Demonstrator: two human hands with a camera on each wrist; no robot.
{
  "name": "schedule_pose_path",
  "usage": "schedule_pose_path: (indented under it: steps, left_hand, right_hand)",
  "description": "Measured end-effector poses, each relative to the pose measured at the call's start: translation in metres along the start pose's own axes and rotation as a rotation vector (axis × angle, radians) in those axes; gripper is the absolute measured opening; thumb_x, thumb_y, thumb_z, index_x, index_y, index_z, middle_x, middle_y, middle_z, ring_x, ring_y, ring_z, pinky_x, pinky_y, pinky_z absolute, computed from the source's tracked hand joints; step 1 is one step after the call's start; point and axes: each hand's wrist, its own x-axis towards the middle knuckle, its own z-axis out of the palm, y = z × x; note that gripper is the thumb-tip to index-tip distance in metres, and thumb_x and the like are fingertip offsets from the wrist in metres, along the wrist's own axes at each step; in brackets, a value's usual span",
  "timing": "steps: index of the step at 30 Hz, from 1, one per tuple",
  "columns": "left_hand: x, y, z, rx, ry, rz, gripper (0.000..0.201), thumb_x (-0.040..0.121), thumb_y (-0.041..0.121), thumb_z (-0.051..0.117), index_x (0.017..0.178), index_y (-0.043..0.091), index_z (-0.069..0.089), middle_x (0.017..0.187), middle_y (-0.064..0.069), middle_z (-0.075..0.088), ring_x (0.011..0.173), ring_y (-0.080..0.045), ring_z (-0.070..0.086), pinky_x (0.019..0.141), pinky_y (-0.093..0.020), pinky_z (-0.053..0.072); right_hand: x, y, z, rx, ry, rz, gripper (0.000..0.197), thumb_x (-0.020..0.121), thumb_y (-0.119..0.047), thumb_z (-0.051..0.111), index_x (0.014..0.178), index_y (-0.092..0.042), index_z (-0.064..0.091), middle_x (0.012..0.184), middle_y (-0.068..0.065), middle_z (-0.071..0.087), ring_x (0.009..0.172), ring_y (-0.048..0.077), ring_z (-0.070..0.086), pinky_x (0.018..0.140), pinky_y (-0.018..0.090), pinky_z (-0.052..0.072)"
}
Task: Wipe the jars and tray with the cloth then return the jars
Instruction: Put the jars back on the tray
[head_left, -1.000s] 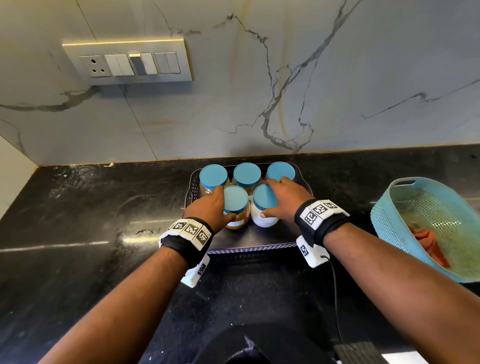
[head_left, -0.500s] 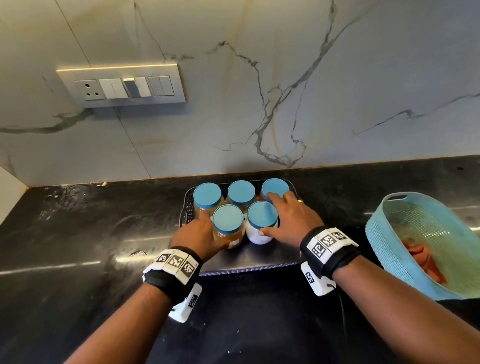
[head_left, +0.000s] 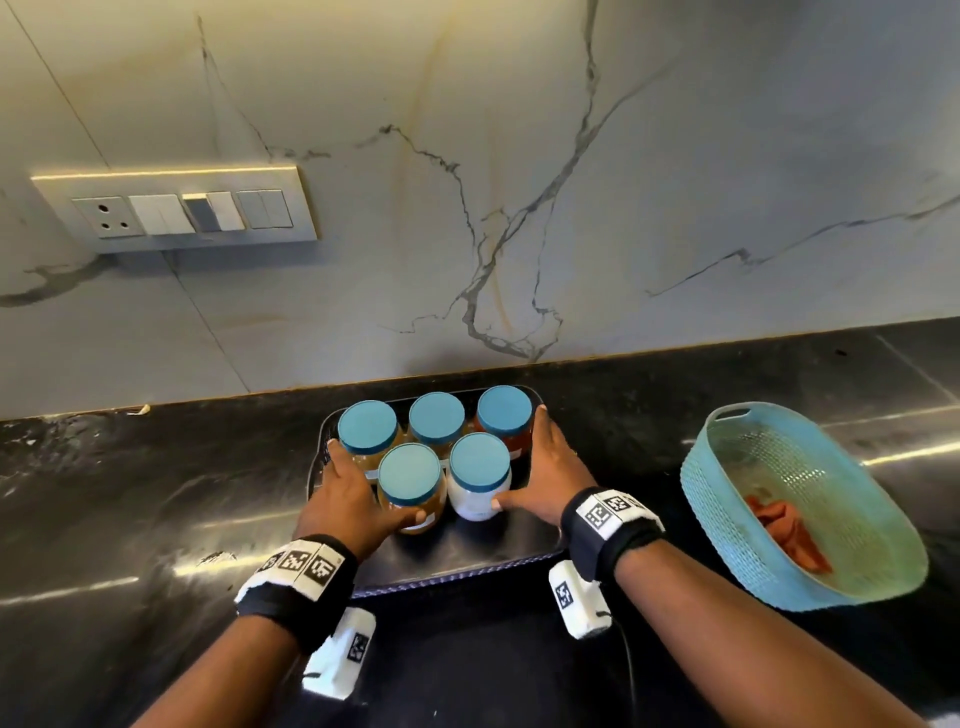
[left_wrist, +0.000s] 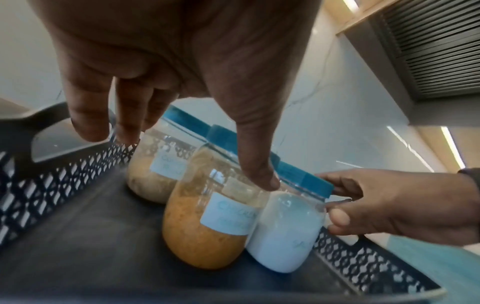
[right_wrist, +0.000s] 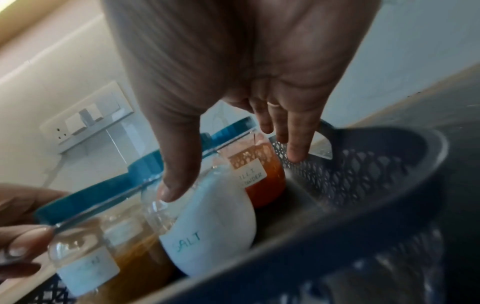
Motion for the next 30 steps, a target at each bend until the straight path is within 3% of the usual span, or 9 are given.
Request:
schedule_pose_path:
  steps: [3, 6, 9, 12, 15, 21, 25, 30]
  left_hand:
    - [0.007, 0.002, -0.002, 0.018, -0.061, 0.015, 0.142, 0.057, 0.051, 0.095, 0.157, 0.009, 0.003, 0.162, -0.013, 0.033, 0.142, -0.031, 0.045, 0.114, -0.047, 0.043]
    - [0.012, 0.001, -0.007, -0.013, -0.183, -0.001, 0.139, 0.054, 0.058, 0.095, 0.155, 0.015, 0.011, 0.156, -0.007, 0.044, 0.137, -0.027, 0.052, 0.113, -0.042, 0.044]
    - [0.011, 0.001, -0.014, 0.024, -0.309, -0.017, 0.135, 0.067, 0.051, 0.091, 0.159, 0.011, 0.002, 0.162, -0.012, 0.034, 0.143, -0.029, 0.046, 0.115, -0.037, 0.037]
    - [0.014, 0.001, -0.026, 0.076, -0.233, -0.106, 0.109, 0.088, 0.031, 0.078, 0.161, 0.006, 0.002, 0.158, -0.02, 0.041, 0.141, -0.034, 0.047, 0.112, -0.04, 0.04]
    - [0.025, 0.005, -0.04, 0.013, -0.084, -0.123, 0.081, 0.095, 0.016, 0.066, 0.16, 0.012, 0.018, 0.149, -0.023, 0.051, 0.133, -0.04, 0.053, 0.108, -0.047, 0.043]
    - [0.052, 0.022, -0.06, -0.076, -0.084, -0.042, 0.102, 0.085, 0.021, 0.082, 0.162, 0.014, 0.016, 0.153, -0.019, 0.048, 0.137, -0.035, 0.05, 0.11, -0.043, 0.041]
    - [0.063, 0.02, -0.058, -0.024, -0.155, -0.041, 0.092, 0.082, 0.009, 0.081, 0.155, 0.024, 0.028, 0.148, -0.016, 0.052, 0.131, -0.035, 0.055, 0.106, -0.041, 0.045]
    - [0.067, 0.02, -0.053, 0.006, -0.14, -0.036, 0.086, 0.083, 0.002, 0.077, 0.153, 0.024, 0.031, 0.145, -0.016, 0.053, 0.128, -0.035, 0.056, 0.103, -0.041, 0.048]
  right_hand:
    - [0.007, 0.003, 0.004, 0.043, -0.019, 0.011, 0.142, 0.058, -0.041, 0.095, 0.16, -0.021, -0.002, 0.167, 0.005, 0.021, 0.151, 0.024, 0.028, 0.121, 0.046, 0.032]
    - [0.011, 0.006, 0.003, 0.058, -0.048, 0.022, 0.14, 0.055, -0.042, 0.094, 0.158, -0.024, 0.002, 0.16, 0.004, 0.037, 0.142, 0.026, 0.043, 0.116, 0.046, 0.04]
    - [0.011, 0.006, -0.007, 0.001, -0.127, 0.019, 0.126, 0.068, -0.029, 0.088, 0.159, -0.022, 0.001, 0.156, 0.009, 0.041, 0.138, 0.03, 0.048, 0.112, 0.043, 0.043]
    - [0.019, 0.01, -0.02, 0.028, -0.104, 0.11, 0.089, 0.087, -0.012, 0.066, 0.159, -0.019, 0.015, 0.155, 0.014, 0.044, 0.138, 0.032, 0.048, 0.113, 0.04, 0.042]
    - [0.03, 0.011, -0.027, 0.115, -0.037, 0.156, 0.078, 0.089, -0.006, 0.057, 0.158, -0.02, 0.025, 0.155, 0.013, 0.044, 0.141, 0.03, 0.046, 0.116, 0.042, 0.04]
    - [0.044, 0.0, -0.033, 0.127, -0.037, 0.107, 0.08, 0.086, -0.003, 0.066, 0.155, -0.021, 0.03, 0.15, 0.01, 0.05, 0.137, 0.03, 0.049, 0.113, 0.04, 0.041]
    - [0.054, -0.002, -0.032, 0.126, -0.068, 0.069, 0.082, 0.079, 0.001, 0.074, 0.149, -0.023, 0.039, 0.147, 0.007, 0.053, 0.136, 0.028, 0.05, 0.114, 0.046, 0.041]
    - [0.063, 0.002, -0.025, 0.217, -0.057, 0.039, 0.083, 0.076, 0.003, 0.074, 0.147, -0.025, 0.042, 0.145, 0.005, 0.056, 0.135, 0.026, 0.051, 0.114, 0.049, 0.042]
